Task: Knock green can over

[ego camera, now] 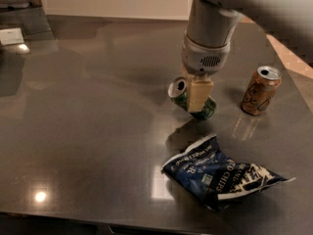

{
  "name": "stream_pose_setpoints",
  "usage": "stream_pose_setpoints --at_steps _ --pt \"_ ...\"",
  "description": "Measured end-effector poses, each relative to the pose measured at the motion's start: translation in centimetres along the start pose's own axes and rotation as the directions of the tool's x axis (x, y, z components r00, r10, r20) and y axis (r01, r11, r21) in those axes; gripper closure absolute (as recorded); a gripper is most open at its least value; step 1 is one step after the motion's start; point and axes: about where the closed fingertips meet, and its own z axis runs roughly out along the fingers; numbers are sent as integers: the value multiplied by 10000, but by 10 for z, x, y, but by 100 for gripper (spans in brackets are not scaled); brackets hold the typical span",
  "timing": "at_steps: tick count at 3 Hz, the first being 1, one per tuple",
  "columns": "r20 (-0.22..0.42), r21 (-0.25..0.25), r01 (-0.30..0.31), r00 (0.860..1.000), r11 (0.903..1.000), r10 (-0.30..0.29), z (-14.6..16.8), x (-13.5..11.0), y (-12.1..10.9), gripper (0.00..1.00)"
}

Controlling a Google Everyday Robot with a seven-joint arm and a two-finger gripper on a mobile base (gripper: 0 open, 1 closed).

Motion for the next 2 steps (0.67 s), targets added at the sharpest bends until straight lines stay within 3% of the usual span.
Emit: stream_pose_setpoints --at_steps 1,2 --pt "-26 -40 258 9997 9997 -258 4 -5 6 13" --pt "21 74 253 9997 9997 -253 4 -6 4 0"
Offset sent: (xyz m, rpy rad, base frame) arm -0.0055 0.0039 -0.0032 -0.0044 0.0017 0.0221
